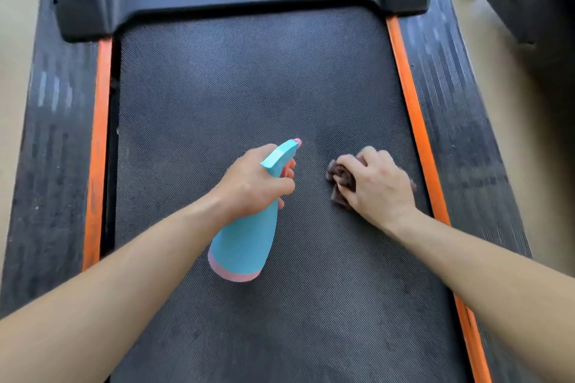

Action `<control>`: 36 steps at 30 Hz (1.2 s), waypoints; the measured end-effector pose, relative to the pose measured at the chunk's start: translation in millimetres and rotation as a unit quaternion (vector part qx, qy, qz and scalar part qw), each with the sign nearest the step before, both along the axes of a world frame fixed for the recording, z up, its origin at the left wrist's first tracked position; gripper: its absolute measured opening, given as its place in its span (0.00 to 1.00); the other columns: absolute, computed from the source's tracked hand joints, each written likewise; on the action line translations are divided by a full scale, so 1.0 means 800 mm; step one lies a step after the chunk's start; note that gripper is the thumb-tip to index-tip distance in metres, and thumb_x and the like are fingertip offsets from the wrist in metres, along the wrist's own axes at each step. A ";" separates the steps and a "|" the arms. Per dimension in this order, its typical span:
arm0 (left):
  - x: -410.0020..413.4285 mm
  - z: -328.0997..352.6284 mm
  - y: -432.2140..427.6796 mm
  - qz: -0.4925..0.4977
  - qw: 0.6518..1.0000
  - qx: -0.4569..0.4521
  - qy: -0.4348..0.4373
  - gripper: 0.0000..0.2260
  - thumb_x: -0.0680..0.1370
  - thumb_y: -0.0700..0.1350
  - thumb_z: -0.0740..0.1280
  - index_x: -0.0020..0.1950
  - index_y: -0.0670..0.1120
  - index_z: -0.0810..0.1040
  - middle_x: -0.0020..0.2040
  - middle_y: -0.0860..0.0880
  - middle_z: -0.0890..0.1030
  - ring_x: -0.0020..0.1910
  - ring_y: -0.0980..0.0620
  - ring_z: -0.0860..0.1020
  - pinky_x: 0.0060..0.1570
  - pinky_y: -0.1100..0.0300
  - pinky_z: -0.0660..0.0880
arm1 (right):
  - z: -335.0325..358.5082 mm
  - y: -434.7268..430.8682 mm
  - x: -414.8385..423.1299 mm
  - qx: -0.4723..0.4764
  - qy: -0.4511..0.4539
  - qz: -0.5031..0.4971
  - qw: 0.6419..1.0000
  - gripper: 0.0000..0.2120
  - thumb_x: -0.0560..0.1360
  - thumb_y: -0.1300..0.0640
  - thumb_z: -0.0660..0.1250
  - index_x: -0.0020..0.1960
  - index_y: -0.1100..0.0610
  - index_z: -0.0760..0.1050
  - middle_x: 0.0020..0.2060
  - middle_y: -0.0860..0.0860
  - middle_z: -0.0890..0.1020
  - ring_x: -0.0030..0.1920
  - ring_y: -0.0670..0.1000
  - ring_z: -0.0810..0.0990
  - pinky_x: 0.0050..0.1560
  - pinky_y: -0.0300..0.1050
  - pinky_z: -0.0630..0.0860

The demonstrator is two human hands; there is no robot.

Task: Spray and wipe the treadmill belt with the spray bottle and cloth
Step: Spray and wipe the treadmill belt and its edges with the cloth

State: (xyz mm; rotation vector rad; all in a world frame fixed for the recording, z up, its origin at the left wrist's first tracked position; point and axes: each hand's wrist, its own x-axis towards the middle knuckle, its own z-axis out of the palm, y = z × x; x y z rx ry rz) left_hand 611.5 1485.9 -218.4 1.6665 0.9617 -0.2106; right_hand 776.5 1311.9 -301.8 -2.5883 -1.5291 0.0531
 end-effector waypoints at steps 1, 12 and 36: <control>0.001 -0.002 -0.001 0.001 1.000 -0.001 -0.001 0.11 0.68 0.43 0.71 0.50 0.48 0.80 0.49 0.49 0.86 0.35 0.47 0.87 0.46 0.47 0.86 | -0.001 0.021 0.009 0.011 -0.005 -0.018 1.000 0.17 0.71 0.45 0.73 0.56 0.49 0.77 0.48 0.55 0.75 0.47 0.60 0.76 0.36 0.51 0.78; 0.019 -0.015 -0.008 -0.032 0.999 0.003 -0.004 0.10 0.74 0.34 0.70 0.49 0.47 0.80 0.48 0.49 0.86 0.32 0.47 0.85 0.42 0.53 0.84 | -0.005 -0.056 -0.026 0.004 0.038 -0.051 0.998 0.20 0.68 0.43 0.75 0.58 0.48 0.78 0.46 0.53 0.75 0.46 0.58 0.75 0.35 0.50 0.78; 0.090 -0.015 -0.049 -0.173 0.984 -0.031 -0.013 0.09 0.73 0.33 0.70 0.44 0.47 0.78 0.49 0.45 0.84 0.31 0.54 0.82 0.34 0.60 0.81 | -0.006 -0.145 -0.079 0.012 0.057 -0.182 0.982 0.23 0.71 0.43 0.71 0.64 0.47 0.75 0.50 0.50 0.75 0.45 0.56 0.75 0.35 0.51 0.79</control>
